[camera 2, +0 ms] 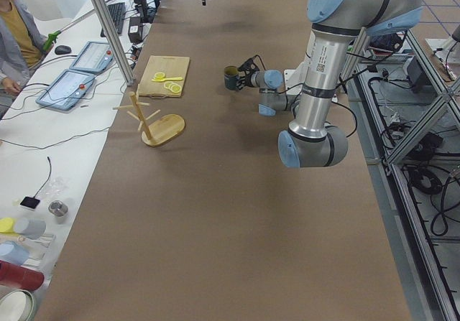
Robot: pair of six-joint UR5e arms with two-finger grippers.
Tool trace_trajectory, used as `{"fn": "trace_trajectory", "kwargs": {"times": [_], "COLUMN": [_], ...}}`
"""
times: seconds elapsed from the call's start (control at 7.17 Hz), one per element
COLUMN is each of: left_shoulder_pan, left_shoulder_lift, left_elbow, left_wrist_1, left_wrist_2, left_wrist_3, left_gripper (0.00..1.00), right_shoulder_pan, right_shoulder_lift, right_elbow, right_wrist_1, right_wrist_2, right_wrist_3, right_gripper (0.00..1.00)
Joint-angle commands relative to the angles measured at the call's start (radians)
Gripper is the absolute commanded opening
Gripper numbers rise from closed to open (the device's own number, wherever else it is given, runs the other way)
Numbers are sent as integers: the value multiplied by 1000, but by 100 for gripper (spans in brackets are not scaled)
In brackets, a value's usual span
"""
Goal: Hang cup on storage rack
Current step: 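Reach the left gripper to the blue mug handle while right arm withdraws, then grasp the mug handle with the left gripper and lift it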
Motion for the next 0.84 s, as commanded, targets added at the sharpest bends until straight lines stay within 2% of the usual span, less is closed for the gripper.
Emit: {"fn": "trace_trajectory", "kwargs": {"times": [0.0,0.42,0.7], "left_shoulder_pan": [5,0,-81], "left_shoulder_lift": [1,19,42], "left_elbow": [-16,-41,-85], "left_wrist_1": [-20,-153,-177], "left_wrist_2": [-4,-10,-18], "left_wrist_3": [-10,-13,-174], "left_gripper": [0,0,0], "right_shoulder_pan": [3,10,16], "right_shoulder_lift": [-2,-2,-4], "right_elbow": [0,0,2], "right_wrist_1": [0,0,2], "right_wrist_2": [-3,-3,-3], "right_wrist_3": [0,0,0], "right_gripper": [100,100,100]}}
